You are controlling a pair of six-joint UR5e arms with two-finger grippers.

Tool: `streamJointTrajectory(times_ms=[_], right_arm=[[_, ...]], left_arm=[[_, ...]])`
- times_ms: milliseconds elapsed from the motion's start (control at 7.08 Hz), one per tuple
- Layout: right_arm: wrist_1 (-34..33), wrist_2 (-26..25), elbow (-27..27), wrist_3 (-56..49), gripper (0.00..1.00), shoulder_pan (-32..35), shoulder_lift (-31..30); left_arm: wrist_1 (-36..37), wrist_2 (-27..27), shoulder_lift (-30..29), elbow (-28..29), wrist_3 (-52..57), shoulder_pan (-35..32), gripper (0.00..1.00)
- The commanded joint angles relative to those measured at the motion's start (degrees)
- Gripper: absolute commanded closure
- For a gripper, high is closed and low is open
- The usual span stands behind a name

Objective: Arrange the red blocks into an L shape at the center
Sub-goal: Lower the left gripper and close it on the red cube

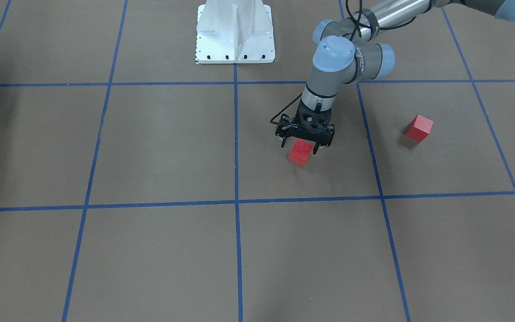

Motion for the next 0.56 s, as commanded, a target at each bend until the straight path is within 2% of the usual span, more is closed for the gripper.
streamJointTrajectory(times_ms=[0,141,282,424], right_arm=[[0.00,0.07,-0.02,0.08,0.01,0.00,-0.07],[0.00,0.07,-0.20,0.08,0.01,0.00,-0.07],[0.00,0.07,-0.55,-0.01,0.01,0.00,0.01],[0.00,-0.02,-0.55,-0.01,0.01,0.00,0.01]], left_arm=[[0.09,0.45,0.00,0.51,0.00,0.02,0.18],[0.09,1.15,-0.09,0.43,-0.17,0.02,0.46],[0.26,1.24,-0.70,0.34,-0.26,0.02,0.99],[0.35,1.07,-0.96,-0.19,-0.26,-0.16,1.00]])
